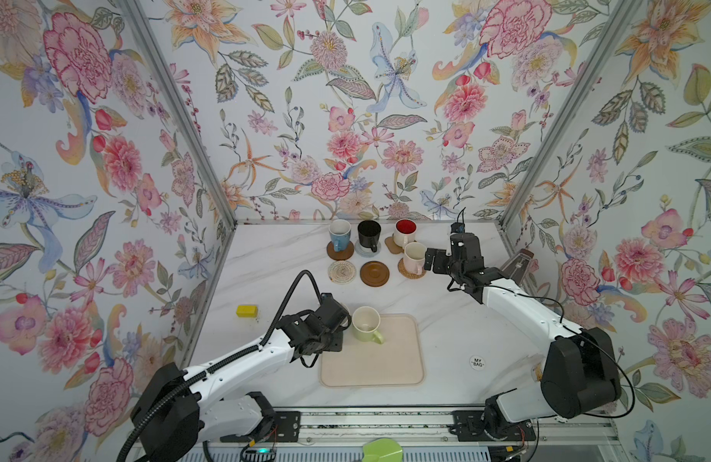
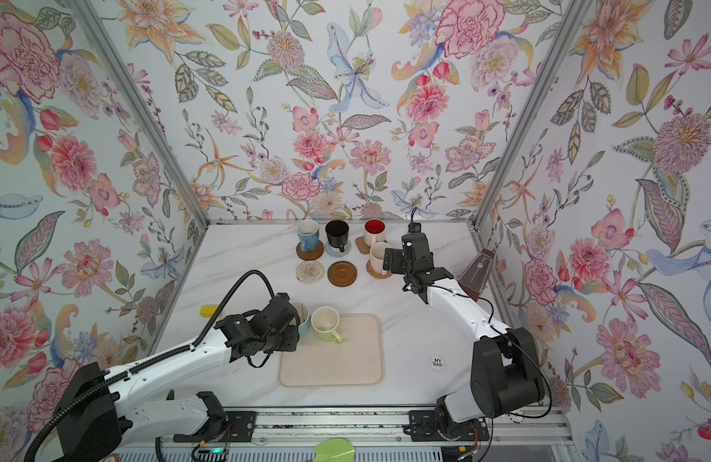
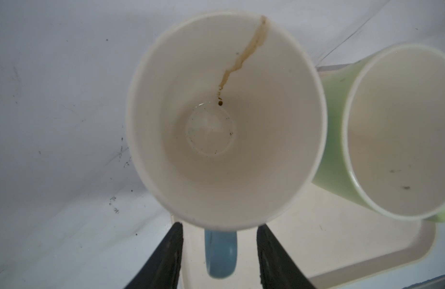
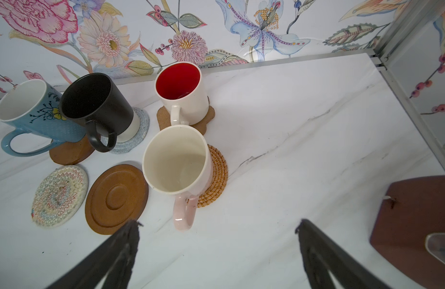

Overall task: Place cups on coasters
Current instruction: Pick up the cup from the tray.

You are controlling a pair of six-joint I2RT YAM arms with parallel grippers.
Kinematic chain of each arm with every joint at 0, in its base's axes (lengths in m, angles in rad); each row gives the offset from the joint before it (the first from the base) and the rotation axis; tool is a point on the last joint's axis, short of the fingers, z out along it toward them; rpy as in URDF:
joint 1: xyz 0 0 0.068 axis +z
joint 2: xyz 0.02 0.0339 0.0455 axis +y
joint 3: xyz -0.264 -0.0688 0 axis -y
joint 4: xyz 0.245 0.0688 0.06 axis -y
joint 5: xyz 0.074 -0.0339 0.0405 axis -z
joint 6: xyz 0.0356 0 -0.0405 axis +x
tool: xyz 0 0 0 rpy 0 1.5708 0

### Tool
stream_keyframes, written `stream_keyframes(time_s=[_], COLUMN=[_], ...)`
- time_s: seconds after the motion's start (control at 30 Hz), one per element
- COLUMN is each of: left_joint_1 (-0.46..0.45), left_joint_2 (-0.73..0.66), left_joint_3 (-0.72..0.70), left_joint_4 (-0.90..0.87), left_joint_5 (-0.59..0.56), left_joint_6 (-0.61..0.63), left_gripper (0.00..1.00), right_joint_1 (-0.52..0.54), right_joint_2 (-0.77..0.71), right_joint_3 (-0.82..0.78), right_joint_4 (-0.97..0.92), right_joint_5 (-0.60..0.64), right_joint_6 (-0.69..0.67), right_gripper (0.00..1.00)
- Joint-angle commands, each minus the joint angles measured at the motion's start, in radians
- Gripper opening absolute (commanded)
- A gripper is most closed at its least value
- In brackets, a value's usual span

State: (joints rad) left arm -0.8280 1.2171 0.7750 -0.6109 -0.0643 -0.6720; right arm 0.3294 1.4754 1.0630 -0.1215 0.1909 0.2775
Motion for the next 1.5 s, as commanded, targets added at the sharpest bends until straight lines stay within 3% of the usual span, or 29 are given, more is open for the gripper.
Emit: stream_keyframes(time_s=[0.0,0.3,0.67,1.0,1.2,1.47], left_joint_1=[-0.010,-0.010,-0.009,-0.009,-0.008,-0.008], left_joint_2=[0.023,0.055,0.079,0.091,0.087,0.081], left_joint_3=[0.027,0.033,0.044,0.050,0.047,0.043], left_joint_4=[-0.009,-0.011,-0.018,-0.014,-0.014,-0.022], left_joint_5=[-0.028,-0.037,-0.063,-0.068,-0.071,-0.077], left_joint_6=[0.025,0.030,0.041,0.049,0.048,0.053], left_gripper=[0.48,0.37,0.35,0.15,0.14,0.00], right_joint_1=[-0.007,-0.012,-0.013,-0.013,-0.015,-0.015], right_joint_2=[-0.023,-0.012,-0.016,-0.024,-0.027,-0.021], right_joint_3=[-0.015,-0.020,-0.024,-0.027,-0.028,-0.027], right_joint_4=[0.018,0.024,0.027,0.027,0.027,0.033], right_joint_5=[-0.005,-0.013,-0.017,-0.022,-0.022,-0.026], right_joint_6=[0.015,0.018,0.019,0.020,0.020,0.021], right_gripper=[0.99,0.99,0.99,0.99,0.99,0.99])
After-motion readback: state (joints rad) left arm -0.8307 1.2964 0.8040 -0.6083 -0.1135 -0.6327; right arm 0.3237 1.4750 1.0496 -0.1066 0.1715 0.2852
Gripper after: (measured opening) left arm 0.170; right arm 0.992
